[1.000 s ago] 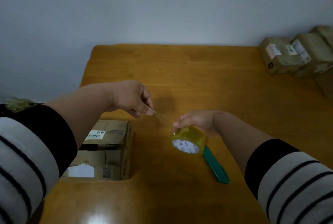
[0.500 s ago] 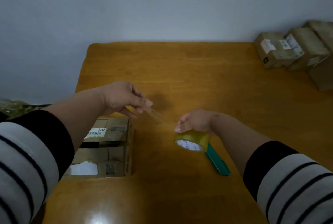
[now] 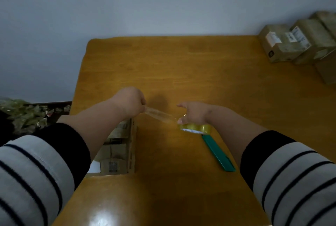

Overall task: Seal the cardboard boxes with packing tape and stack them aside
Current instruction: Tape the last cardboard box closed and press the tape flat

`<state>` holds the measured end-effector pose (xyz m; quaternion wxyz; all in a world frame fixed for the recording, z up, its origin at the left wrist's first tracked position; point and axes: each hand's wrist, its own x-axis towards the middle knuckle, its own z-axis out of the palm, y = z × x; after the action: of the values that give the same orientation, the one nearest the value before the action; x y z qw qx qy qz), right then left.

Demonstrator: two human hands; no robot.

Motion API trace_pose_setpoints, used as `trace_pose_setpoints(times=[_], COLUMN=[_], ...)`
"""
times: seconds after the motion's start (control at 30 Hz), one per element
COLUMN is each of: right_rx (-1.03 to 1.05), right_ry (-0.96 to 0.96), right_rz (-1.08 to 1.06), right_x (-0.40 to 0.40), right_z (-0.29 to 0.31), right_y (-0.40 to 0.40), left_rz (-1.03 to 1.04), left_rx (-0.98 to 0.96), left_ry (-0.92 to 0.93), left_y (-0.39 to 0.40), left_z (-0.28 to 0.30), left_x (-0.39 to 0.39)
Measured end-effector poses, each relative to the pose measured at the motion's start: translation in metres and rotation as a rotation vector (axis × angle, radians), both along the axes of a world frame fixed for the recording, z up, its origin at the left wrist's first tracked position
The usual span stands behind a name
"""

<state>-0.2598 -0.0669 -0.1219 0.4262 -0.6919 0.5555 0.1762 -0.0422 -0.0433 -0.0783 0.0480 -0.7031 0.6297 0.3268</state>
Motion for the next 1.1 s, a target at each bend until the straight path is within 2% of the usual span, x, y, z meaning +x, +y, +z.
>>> trace_pose_setpoints(times=[0.13, 0.3, 0.37, 0.47, 0.67, 0.8, 0.87, 0.97, 1.0, 1.1], right_rx=[-0.156, -0.498, -0.56, -0.534, -0.426, -0.345, -0.435, -0.601, -0.59, -0.367], right_ry=[0.057, 0.119, 0.118, 0.121, 0.073, 0.136, 0.069, 0.007, 0.024, 0.197], right_rz=[0.031, 0.134, 0.134, 0.158, 0.046, 0.121, 0.043, -0.193, -0.264, -0.35], right_x=[0.006, 0.002, 0.0, -0.003, -0.01, -0.016, -0.022, -0.036, -0.042, -0.059], right_z=[0.0, -0.009, -0.015, -0.028, -0.041, -0.042, -0.042, -0.049, -0.052, -0.065], right_y=[-0.008, -0.008, -0.007, -0.001, 0.01, 0.012, 0.018, 0.027, 0.031, 0.042], left_rz=[-0.007, 0.021, 0.011, -0.032, -0.081, -0.168, -0.206, -0.19, -0.175, -0.057], left_rx=[-0.068, -0.17, -0.167, -0.124, -0.011, 0.001, 0.032, 0.003, -0.017, -0.076], left_ry=[-0.034, -0.016, -0.028, -0.077, -0.138, -0.256, -0.284, -0.262, -0.245, -0.118], left_y=[-0.002, -0.005, -0.004, 0.002, 0.014, 0.022, 0.026, 0.033, 0.036, 0.049], left_z=[-0.004, -0.007, -0.009, -0.015, -0.029, -0.032, -0.032, -0.036, -0.038, -0.046], left_x=[-0.003, -0.006, -0.009, -0.017, -0.025, -0.036, -0.042, -0.048, -0.05, -0.056])
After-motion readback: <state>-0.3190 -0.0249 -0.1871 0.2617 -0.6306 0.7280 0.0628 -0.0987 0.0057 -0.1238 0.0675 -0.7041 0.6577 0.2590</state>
